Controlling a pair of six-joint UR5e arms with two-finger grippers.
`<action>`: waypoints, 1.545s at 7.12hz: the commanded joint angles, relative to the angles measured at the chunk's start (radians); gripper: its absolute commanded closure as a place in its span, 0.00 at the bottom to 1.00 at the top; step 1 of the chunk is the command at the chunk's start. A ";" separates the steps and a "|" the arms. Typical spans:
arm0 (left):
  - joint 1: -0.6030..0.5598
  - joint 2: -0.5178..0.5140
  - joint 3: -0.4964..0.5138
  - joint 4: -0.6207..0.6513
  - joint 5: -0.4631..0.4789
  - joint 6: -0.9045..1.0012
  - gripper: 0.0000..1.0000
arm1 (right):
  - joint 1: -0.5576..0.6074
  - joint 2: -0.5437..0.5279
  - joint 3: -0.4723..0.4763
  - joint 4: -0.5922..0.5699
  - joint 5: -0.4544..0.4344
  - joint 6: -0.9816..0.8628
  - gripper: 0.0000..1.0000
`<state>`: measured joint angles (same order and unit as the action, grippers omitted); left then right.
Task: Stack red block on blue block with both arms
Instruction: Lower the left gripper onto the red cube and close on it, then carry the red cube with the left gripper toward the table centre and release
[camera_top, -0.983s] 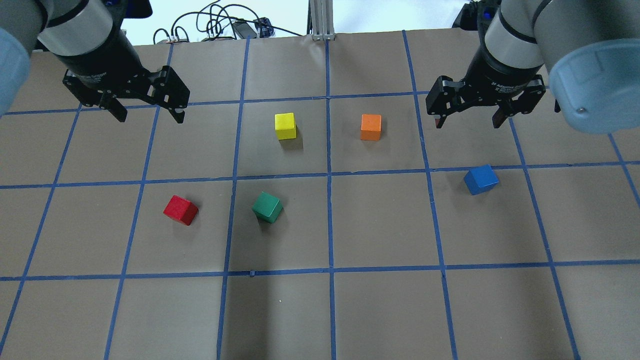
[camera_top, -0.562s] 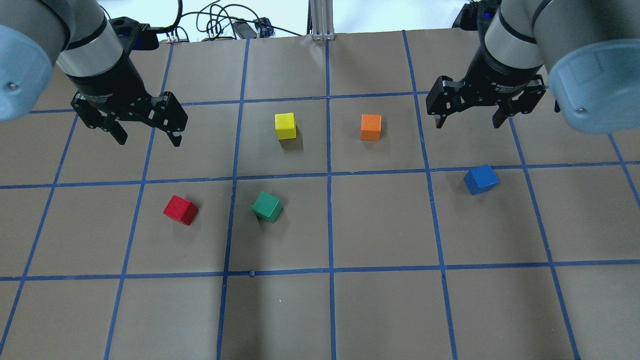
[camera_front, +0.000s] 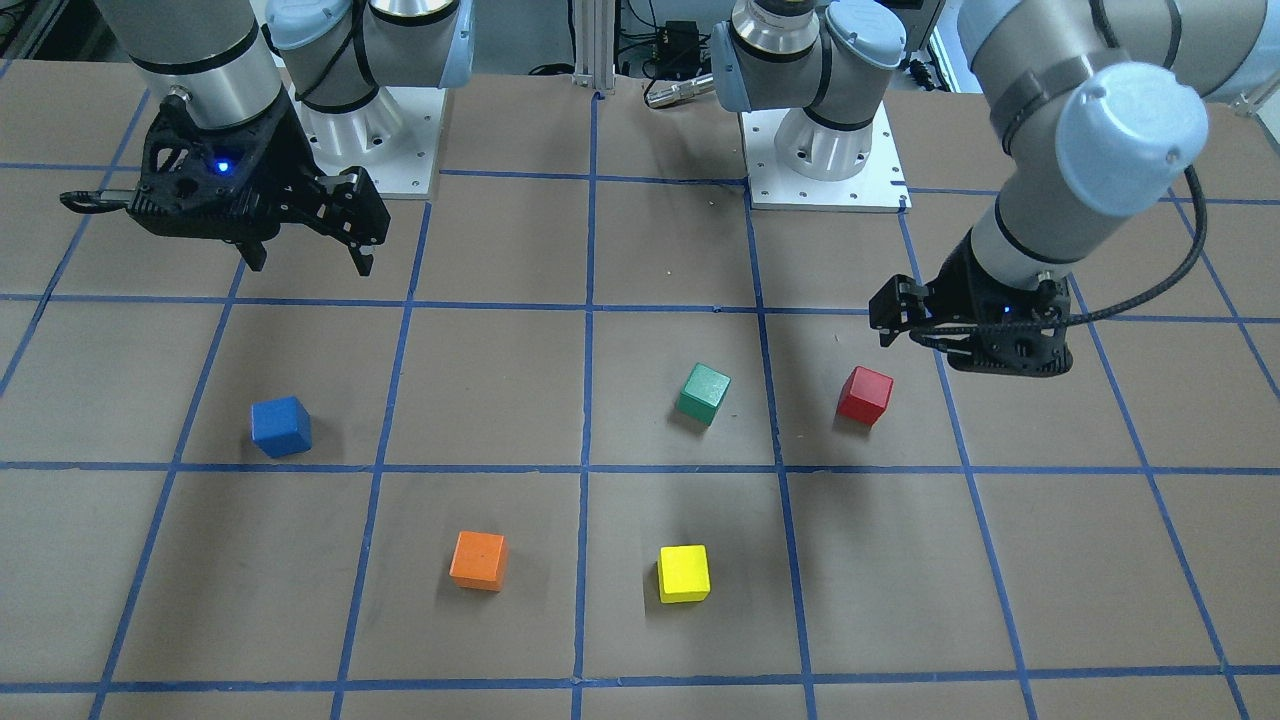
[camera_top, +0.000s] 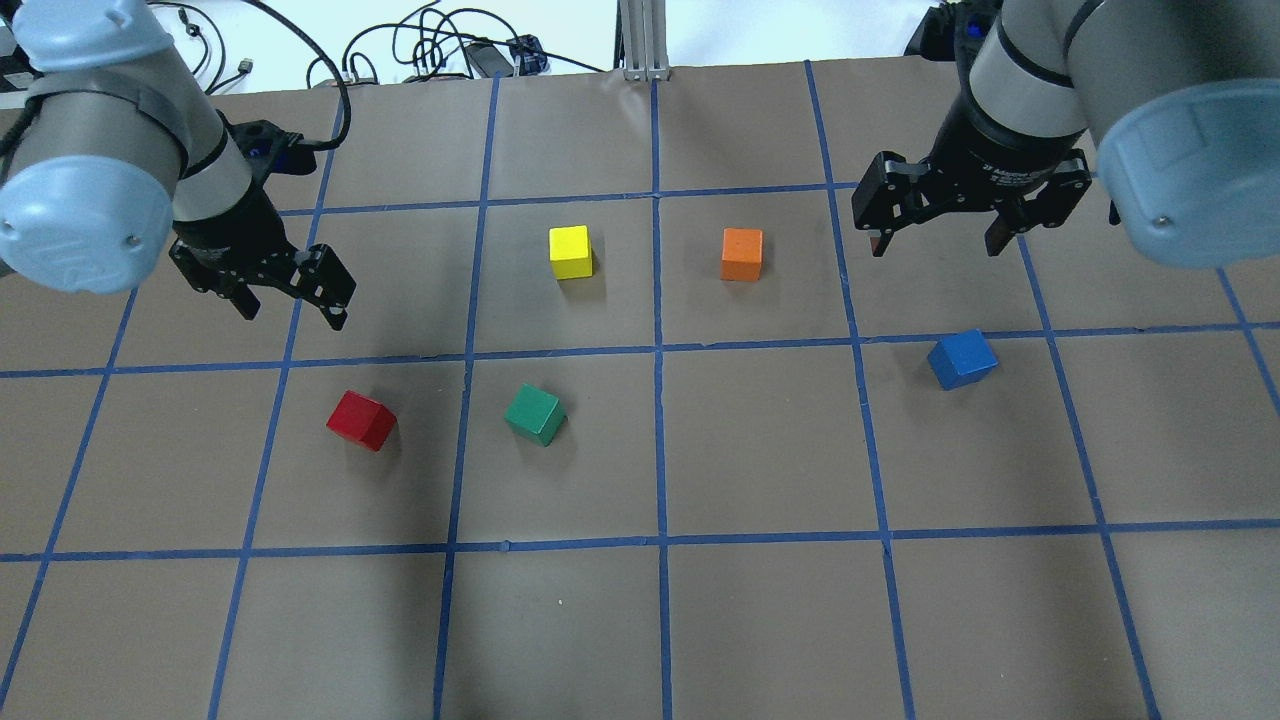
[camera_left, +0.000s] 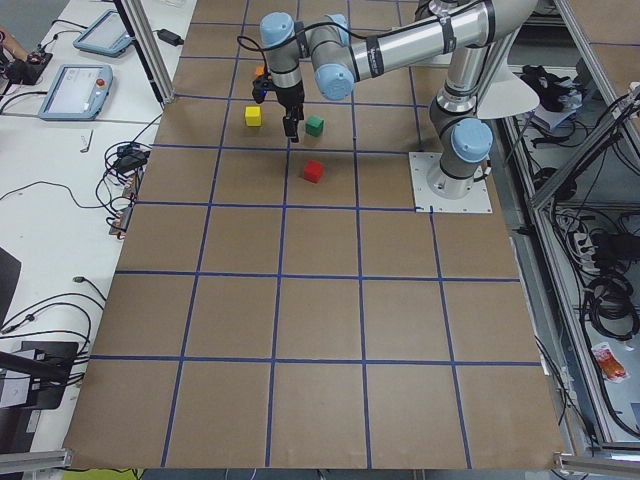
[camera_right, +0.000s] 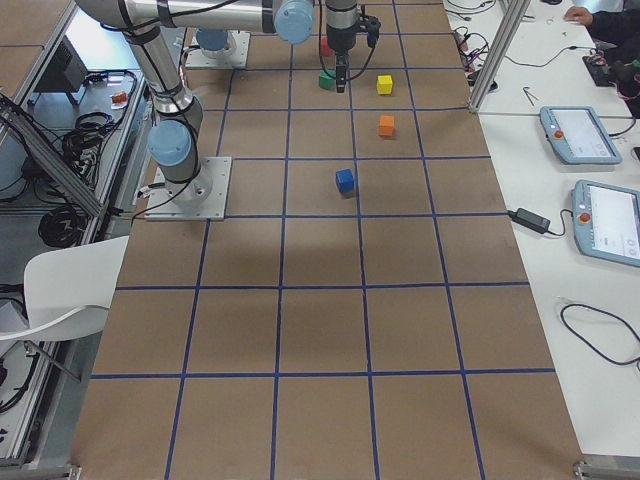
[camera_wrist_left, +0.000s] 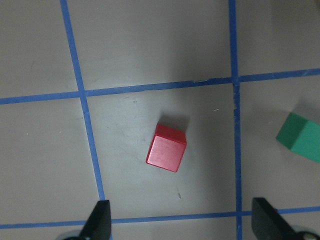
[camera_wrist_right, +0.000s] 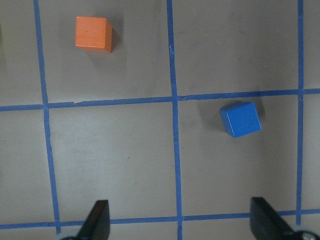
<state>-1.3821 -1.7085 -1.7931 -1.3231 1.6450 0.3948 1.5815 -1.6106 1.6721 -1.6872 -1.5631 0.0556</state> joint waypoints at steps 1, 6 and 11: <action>0.008 -0.045 -0.163 0.257 -0.007 0.108 0.00 | 0.000 0.000 0.001 0.000 0.000 0.000 0.00; 0.003 -0.062 -0.373 0.442 -0.002 0.105 0.00 | 0.002 0.000 0.002 0.000 0.000 -0.003 0.00; -0.030 -0.062 -0.268 0.497 0.004 0.087 1.00 | 0.002 0.000 0.002 -0.002 -0.002 -0.005 0.00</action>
<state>-1.3884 -1.7822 -2.1280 -0.7906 1.6484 0.4945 1.5824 -1.6107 1.6736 -1.6889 -1.5646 0.0507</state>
